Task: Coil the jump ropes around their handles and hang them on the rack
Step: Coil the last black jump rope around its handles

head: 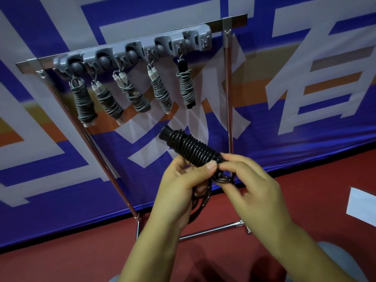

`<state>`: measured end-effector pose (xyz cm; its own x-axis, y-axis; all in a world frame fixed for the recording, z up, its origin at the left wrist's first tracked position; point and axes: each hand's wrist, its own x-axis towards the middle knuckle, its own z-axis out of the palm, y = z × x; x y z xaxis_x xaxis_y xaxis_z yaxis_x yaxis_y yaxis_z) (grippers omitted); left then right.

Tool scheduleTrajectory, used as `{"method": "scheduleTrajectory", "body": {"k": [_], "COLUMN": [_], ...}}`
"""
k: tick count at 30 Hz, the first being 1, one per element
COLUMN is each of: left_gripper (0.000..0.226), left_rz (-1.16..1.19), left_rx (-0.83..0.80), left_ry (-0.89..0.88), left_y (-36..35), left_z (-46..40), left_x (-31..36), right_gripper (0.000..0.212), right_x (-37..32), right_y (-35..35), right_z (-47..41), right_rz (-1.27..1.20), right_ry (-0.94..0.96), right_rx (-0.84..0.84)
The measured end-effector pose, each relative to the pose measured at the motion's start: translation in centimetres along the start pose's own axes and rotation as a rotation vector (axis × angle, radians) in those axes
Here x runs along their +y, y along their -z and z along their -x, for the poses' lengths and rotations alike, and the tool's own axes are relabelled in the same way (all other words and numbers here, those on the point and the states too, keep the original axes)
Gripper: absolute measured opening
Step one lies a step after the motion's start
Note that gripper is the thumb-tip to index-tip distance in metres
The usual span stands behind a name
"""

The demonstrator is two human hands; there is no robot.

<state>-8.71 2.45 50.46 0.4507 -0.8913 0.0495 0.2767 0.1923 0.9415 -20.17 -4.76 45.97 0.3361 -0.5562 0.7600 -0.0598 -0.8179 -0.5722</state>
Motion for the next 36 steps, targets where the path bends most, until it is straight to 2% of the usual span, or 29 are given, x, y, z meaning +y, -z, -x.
{"method": "scheduleTrajectory", "body": {"k": [8,12,16,19,23,28,30,32,36], "left_gripper": [0.041,0.035,0.041,0.032,0.022,0.03,0.039,0.038,0.019], "left_rz": [0.027,0.035,0.004,-0.033,0.056,0.134,0.16,0.158,0.124], "left_rx": [-0.034,-0.026,-0.021,-0.108,-0.228,-0.263,-0.308,-0.355,-0.505], "left_ry": [0.086,0.066,0.025,0.005,0.066,0.177,0.218,0.252,0.26], "left_y": [0.4,0.6,0.7,1.5,2.4,2.9,3.4,3.7,3.7], "left_z": [-0.2,-0.3,-0.3,0.0,0.2,0.0,-0.3,-0.5,-1.0], "left_x": [-0.1,-0.4,-0.6,-0.2,0.5,0.2,0.2,0.4,1.1], "right_gripper": [0.026,0.024,0.023,0.024,0.022,0.021,0.02,0.021,0.024], "right_x": [-0.1,0.1,0.4,0.6,0.5,0.5,0.4,0.2,-0.4], "right_y": [0.0,-0.1,-0.3,-0.1,0.4,0.3,0.2,0.2,0.8], "right_z": [-0.4,-0.8,-0.5,-0.4,-0.4,-0.4,-0.2,0.0,-0.3], "right_rz": [0.063,0.105,0.087,0.076,0.035,-0.026,-0.044,-0.064,-0.075], "right_ry": [0.054,0.091,0.096,0.101,0.1,0.105,0.1,0.088,0.066], "right_rx": [-0.006,-0.032,-0.001,0.013,0.024,0.023,0.027,0.02,0.003]}}
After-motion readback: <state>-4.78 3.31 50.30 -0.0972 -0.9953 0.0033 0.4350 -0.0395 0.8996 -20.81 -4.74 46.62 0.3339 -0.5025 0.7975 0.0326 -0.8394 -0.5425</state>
